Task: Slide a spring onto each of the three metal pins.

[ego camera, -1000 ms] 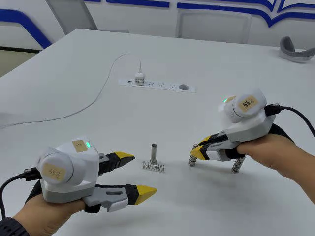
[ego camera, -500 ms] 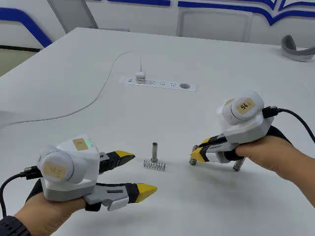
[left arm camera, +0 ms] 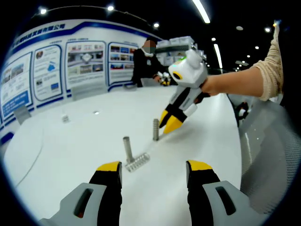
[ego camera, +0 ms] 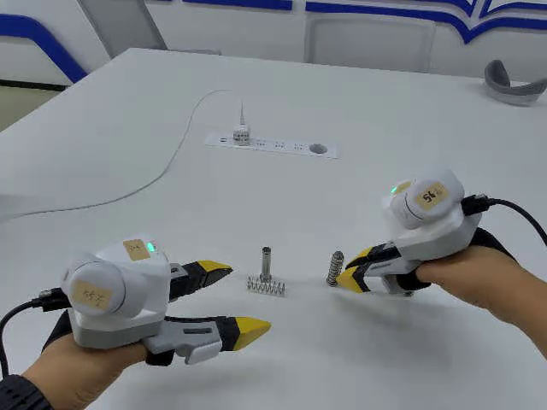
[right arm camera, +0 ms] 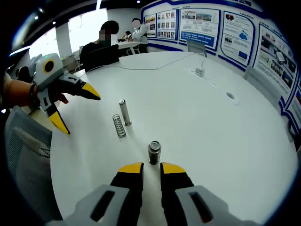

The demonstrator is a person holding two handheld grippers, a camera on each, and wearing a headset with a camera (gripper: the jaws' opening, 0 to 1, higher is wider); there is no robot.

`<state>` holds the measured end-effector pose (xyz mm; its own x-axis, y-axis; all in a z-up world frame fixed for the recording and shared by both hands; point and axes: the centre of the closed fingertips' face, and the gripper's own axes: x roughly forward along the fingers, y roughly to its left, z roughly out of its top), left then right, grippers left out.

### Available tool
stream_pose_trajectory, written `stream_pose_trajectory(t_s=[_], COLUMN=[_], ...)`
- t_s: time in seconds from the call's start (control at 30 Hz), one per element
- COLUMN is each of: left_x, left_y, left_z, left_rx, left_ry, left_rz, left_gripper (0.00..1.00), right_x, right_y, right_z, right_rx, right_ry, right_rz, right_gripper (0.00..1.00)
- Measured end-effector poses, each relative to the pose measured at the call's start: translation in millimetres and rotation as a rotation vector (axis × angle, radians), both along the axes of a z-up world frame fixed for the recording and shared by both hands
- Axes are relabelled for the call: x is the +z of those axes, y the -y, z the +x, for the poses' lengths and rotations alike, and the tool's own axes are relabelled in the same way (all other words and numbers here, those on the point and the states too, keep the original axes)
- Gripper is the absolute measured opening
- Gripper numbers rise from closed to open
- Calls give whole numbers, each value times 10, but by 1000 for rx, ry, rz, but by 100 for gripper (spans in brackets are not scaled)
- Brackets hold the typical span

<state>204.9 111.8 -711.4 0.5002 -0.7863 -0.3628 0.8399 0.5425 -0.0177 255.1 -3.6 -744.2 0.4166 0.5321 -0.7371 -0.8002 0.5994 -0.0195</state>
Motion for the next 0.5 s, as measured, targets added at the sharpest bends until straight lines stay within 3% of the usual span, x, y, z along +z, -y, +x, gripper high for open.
stream_pose_trajectory(t_s=[0.23,0.5], left_x=[-2,-1], left_y=[-8,-18], left_z=[11,11], left_rx=[2,5], left_ry=[1,1], left_rz=[2,3], left_gripper=[56,56], right_x=[-5,20], right_y=[-65,-267], right_z=[-132,-240], right_rx=[22,76], right_ry=[-5,6], right_rz=[2,11], right_gripper=[16,16])
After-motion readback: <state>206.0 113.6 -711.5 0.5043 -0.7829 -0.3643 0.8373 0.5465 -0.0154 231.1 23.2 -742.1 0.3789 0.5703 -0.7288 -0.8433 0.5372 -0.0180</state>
